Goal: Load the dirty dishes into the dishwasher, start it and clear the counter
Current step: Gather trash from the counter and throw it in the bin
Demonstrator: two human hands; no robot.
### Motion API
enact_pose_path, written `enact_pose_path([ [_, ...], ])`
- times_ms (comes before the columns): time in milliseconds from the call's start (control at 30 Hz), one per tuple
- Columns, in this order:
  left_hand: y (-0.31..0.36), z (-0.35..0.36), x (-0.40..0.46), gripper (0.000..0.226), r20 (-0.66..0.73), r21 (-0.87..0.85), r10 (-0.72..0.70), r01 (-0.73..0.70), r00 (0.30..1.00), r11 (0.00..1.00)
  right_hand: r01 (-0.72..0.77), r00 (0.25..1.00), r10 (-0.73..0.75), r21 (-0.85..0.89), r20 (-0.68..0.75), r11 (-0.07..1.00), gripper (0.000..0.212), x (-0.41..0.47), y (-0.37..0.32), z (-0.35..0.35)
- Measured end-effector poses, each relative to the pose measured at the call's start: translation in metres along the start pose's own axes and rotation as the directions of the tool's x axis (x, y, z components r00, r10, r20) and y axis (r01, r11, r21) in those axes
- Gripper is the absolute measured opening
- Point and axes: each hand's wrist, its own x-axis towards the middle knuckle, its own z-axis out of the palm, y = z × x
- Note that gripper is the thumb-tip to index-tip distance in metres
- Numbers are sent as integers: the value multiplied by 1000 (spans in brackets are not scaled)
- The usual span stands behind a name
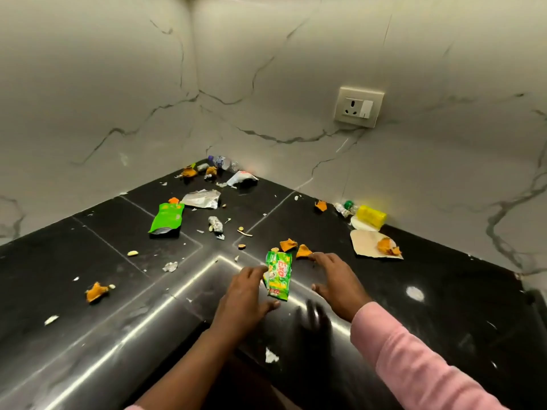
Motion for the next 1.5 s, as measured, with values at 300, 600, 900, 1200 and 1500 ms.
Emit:
enact_pose_path([
  [300, 13, 52, 109, 86, 189, 367, -121, 44, 975, 929, 136, 953, -35, -323, 300, 937, 78, 139, 19, 30],
  [600, 0, 58, 122, 33, 149, 194, -55, 25, 987, 981, 269, 955, -222, -264, 195, 926, 18, 159, 49, 48],
  [900, 11, 44, 181, 26, 24, -61, -23, 24, 999, 998, -67, 943, 16, -144, -332, 987, 36, 225, 124, -21],
  [1200, 31, 44, 214, 28, -25, -140, 17, -21, 1000, 990, -297, 954, 236, -474, -185, 829, 53, 253, 200, -29],
  [1500, 39, 51, 242, 45, 105, -89, 92, -83, 990, 993, -340, 935, 342, 44, -95, 939, 65, 249, 205, -65],
])
